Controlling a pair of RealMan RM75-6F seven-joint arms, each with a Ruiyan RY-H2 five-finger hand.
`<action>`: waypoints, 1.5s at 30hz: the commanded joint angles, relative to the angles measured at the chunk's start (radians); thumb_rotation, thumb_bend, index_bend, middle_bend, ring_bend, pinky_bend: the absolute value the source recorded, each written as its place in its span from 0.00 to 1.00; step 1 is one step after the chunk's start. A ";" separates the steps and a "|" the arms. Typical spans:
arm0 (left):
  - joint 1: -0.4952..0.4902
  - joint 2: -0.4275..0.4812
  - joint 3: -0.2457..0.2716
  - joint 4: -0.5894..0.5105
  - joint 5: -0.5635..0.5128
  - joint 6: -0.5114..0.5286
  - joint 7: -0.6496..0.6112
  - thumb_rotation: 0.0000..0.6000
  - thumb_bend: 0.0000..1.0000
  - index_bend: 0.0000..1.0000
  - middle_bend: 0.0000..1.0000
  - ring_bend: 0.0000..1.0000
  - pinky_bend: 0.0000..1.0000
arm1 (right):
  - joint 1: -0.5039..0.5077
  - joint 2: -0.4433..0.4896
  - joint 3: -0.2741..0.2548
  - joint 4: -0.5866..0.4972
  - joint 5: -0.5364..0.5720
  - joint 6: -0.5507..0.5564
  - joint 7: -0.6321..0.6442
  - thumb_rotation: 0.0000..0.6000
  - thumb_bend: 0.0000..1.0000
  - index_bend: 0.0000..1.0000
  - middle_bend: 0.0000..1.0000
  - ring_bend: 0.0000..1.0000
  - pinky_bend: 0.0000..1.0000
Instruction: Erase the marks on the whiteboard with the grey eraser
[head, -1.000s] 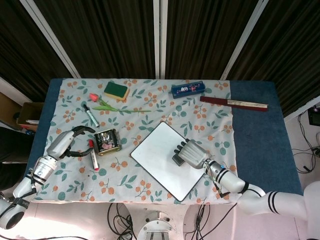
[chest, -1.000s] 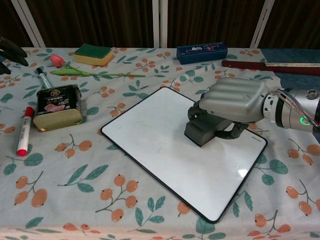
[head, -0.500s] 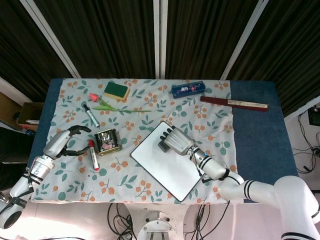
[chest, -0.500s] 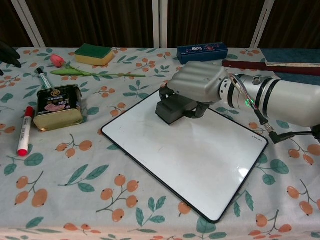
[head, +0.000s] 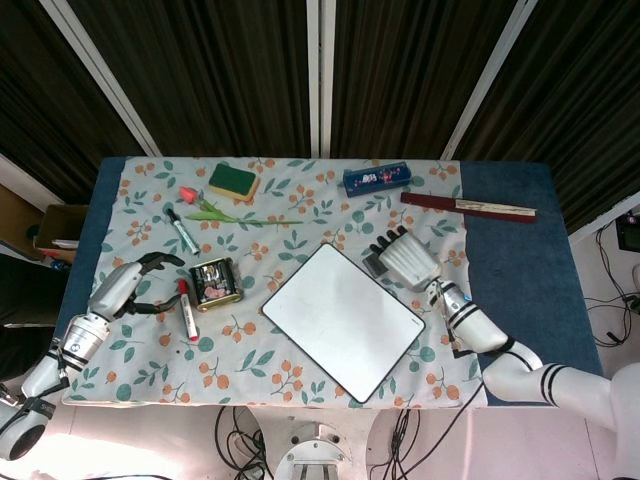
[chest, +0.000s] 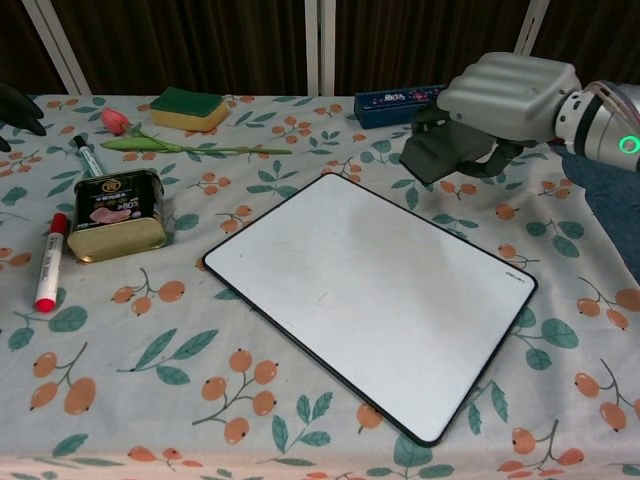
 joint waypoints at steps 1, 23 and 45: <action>-0.001 -0.004 0.001 -0.001 0.003 0.000 0.007 0.72 0.26 0.28 0.26 0.17 0.27 | -0.048 0.040 -0.027 0.018 0.050 -0.009 0.008 1.00 0.35 0.50 0.54 0.43 0.34; 0.024 0.025 0.004 -0.039 0.002 0.030 0.036 0.72 0.26 0.28 0.26 0.17 0.27 | -0.105 0.032 -0.066 0.083 0.056 -0.052 0.079 1.00 0.16 0.00 0.00 0.00 0.06; 0.413 0.006 0.054 0.138 0.027 0.587 0.728 0.61 0.22 0.21 0.14 0.09 0.23 | -0.727 0.327 -0.179 -0.147 0.017 0.731 0.222 1.00 0.11 0.00 0.00 0.00 0.00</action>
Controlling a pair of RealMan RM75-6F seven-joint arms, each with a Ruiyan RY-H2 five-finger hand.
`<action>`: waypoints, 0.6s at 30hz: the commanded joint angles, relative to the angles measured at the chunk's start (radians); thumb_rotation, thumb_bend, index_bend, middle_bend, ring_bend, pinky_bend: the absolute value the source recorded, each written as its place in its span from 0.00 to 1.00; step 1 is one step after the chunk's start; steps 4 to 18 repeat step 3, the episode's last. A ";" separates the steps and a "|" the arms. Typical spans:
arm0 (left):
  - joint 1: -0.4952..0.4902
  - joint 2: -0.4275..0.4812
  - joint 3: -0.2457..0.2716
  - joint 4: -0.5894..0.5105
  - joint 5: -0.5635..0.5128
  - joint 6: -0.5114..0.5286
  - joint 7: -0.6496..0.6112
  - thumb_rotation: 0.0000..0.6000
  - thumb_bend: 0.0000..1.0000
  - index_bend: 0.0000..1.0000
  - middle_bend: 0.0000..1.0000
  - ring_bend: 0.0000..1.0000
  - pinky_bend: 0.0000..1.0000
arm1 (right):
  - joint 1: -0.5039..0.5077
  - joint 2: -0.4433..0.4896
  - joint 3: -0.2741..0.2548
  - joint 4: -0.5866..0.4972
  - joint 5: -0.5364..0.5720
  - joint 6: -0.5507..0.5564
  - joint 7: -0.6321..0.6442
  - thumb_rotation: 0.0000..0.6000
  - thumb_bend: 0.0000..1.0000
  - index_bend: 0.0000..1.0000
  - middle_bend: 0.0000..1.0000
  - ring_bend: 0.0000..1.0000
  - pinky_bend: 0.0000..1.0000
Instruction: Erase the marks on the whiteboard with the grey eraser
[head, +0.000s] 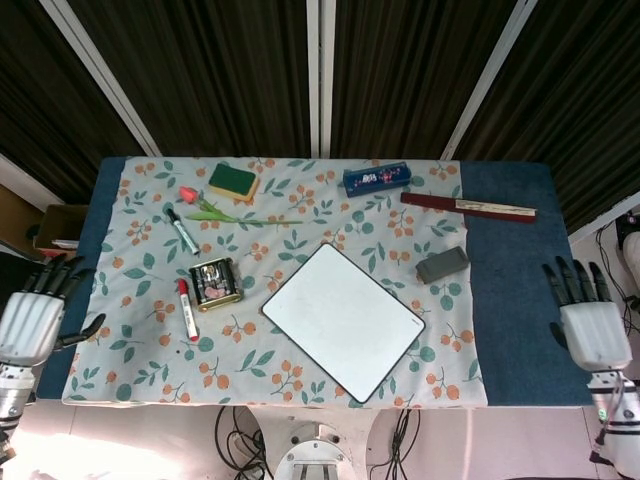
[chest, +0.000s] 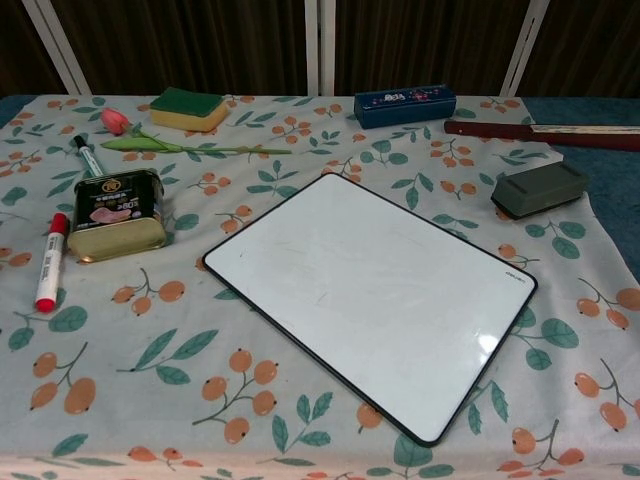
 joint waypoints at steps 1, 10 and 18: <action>0.100 -0.008 0.025 0.065 -0.006 0.083 0.014 0.59 0.22 0.20 0.14 0.09 0.23 | -0.108 0.025 -0.020 0.019 0.037 0.078 0.074 1.00 0.11 0.00 0.00 0.00 0.00; 0.116 0.002 0.031 0.055 -0.009 0.085 0.004 0.58 0.22 0.20 0.14 0.09 0.23 | -0.117 0.019 -0.017 0.029 0.029 0.076 0.092 1.00 0.11 0.00 0.00 0.00 0.00; 0.116 0.002 0.031 0.055 -0.009 0.085 0.004 0.58 0.22 0.20 0.14 0.09 0.23 | -0.117 0.019 -0.017 0.029 0.029 0.076 0.092 1.00 0.11 0.00 0.00 0.00 0.00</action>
